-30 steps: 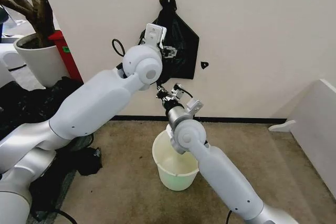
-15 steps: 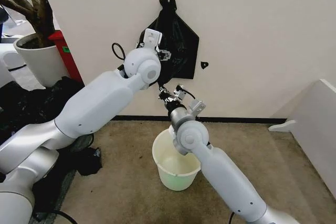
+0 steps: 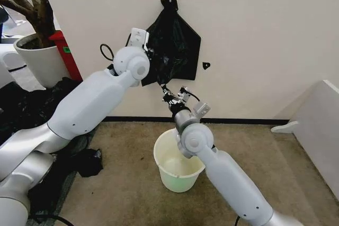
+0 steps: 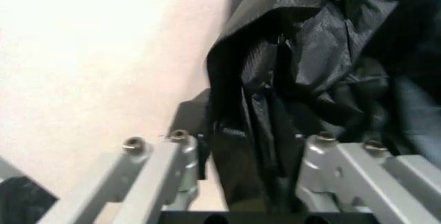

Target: Place the garbage bag over the trash bin.

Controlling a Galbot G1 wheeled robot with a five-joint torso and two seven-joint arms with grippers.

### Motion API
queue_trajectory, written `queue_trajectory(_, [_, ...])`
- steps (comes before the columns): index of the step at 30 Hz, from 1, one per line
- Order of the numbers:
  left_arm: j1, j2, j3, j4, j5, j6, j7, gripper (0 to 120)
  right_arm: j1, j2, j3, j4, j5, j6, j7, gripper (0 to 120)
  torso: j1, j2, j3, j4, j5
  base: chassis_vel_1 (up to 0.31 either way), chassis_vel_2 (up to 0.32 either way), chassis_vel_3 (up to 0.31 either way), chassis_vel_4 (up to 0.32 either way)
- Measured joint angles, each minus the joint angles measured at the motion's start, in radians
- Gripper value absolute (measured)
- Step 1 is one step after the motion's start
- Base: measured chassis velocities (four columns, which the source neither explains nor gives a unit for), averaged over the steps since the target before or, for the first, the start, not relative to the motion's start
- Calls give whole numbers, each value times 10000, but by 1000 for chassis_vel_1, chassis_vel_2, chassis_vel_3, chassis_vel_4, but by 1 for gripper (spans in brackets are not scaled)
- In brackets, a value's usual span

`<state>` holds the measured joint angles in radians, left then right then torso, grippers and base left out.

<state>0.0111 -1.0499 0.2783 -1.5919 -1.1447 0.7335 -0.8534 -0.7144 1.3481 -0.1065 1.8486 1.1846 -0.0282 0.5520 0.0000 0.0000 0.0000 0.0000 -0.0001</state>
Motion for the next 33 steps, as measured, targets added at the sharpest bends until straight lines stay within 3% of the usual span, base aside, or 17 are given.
queue_trajectory(2, [25,69,-61,22,12,0,17,22,-2,-9,14,3,0,0,-5,0,0,0,0,0,-1,0,0,0,0])
queue_trajectory(7, [156,451,-331,-94,-23,-70,57,1,-16,-67,89,4,4,0,-38,0,0,0,0,2,-1,0,0,0,0])
queue_trajectory(23, [129,542,-405,-753,-374,-510,360,0,-362,-232,188,271,-284,-22,-226,0,0,0,0,1,2,0,0,0,0])
queue_trajectory(33, [109,522,-689,-492,-317,-1297,841,0,-2015,-1509,993,1777,-1476,-389,-1001,32,0,0,-1,-3,3,0,0,0,0])
